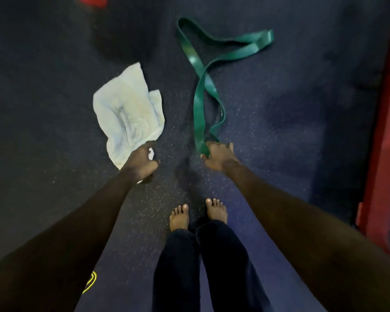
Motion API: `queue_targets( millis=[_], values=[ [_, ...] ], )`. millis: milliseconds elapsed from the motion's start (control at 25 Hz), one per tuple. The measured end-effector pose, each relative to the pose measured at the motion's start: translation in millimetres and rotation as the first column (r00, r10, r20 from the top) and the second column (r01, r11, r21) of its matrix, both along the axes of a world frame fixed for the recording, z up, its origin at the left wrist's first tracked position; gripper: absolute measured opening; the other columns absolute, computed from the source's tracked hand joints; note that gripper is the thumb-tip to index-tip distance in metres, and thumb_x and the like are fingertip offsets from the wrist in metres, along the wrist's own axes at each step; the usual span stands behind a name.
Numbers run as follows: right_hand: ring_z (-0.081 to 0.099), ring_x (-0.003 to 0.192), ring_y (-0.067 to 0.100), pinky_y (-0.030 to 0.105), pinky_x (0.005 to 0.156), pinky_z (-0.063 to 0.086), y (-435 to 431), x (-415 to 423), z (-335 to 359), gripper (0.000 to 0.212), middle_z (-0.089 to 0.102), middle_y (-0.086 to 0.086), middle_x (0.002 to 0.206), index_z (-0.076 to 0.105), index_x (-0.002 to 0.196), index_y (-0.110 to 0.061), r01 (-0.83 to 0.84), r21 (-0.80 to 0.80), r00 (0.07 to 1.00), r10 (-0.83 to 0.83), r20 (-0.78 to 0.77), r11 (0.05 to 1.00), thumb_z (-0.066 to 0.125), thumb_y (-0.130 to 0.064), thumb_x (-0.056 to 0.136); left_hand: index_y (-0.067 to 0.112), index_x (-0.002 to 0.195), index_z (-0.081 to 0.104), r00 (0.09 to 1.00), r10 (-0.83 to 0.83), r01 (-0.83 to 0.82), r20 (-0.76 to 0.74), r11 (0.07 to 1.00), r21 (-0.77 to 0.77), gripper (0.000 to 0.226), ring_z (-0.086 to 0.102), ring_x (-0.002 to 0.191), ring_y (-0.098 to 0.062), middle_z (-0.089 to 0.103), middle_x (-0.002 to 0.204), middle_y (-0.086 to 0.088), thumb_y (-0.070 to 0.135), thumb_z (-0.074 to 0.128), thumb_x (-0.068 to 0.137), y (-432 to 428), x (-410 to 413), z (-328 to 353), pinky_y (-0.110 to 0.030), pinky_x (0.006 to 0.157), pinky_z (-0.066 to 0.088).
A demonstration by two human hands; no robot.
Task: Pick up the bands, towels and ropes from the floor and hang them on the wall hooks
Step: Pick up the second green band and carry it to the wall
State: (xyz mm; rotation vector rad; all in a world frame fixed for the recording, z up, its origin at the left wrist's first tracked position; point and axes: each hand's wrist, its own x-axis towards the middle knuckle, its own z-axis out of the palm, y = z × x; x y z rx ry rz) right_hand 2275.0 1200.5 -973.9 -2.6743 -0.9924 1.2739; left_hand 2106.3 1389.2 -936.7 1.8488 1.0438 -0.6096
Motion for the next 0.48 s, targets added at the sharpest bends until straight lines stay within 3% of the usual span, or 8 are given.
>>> queue_targets(
  millis=[40,120,320,400,480],
  values=[
    [0.056,0.120,0.030,0.045,0.108,0.024,5,12,32,0.039,0.063,0.012,0.123,0.050,0.124,-0.015,0.020,0.020,1.000,-0.020,-0.010,1.000,0.056,-0.038,0.093,0.022,0.137,0.047,1.000,-0.015,0.015,0.008,1.000,0.019,0.057,0.061,0.112,-0.030,0.060,0.130,-0.009,0.015,0.062,0.083,3,7,27,-0.032,0.091,0.047],
    [0.054,0.122,0.030,0.044,0.104,0.027,17,35,101,0.046,0.062,0.012,0.125,0.046,0.124,-0.015,0.045,0.066,0.999,-0.043,-0.022,0.997,0.063,-0.039,0.089,0.022,0.145,0.041,0.999,-0.038,0.036,0.028,0.998,0.048,0.064,0.053,0.126,-0.028,0.054,0.140,-0.007,0.012,0.062,0.086,9,24,86,-0.028,0.098,0.039],
    [0.059,0.111,0.033,0.037,0.083,0.030,43,75,315,0.038,0.064,0.010,0.110,0.046,0.113,-0.015,0.101,0.277,0.993,-0.114,0.033,0.956,0.062,-0.028,0.081,0.019,0.147,0.037,0.971,-0.121,0.098,0.207,0.988,0.116,0.071,0.049,0.131,-0.025,0.047,0.146,-0.008,0.009,0.063,0.082,21,78,265,-0.029,0.106,0.039],
    [0.059,0.107,0.030,0.041,0.088,0.038,45,78,390,0.041,0.064,0.008,0.110,0.048,0.109,-0.016,0.095,0.366,0.993,-0.116,0.035,0.926,0.056,-0.039,0.076,0.017,0.150,0.031,0.934,-0.208,0.168,0.292,0.973,0.157,0.078,0.046,0.135,-0.024,0.042,0.149,-0.010,0.008,0.065,0.081,20,97,320,-0.029,0.111,0.035],
    [0.059,0.106,0.031,0.044,0.092,0.043,42,83,471,0.041,0.064,0.007,0.109,0.050,0.109,-0.015,0.082,0.449,0.990,-0.125,0.066,0.890,0.057,-0.036,0.074,0.018,0.154,0.022,0.885,-0.264,0.214,0.384,0.962,0.168,0.089,0.041,0.138,-0.023,0.034,0.154,-0.010,0.009,0.069,0.079,17,116,388,-0.034,0.115,0.034]
  ],
)
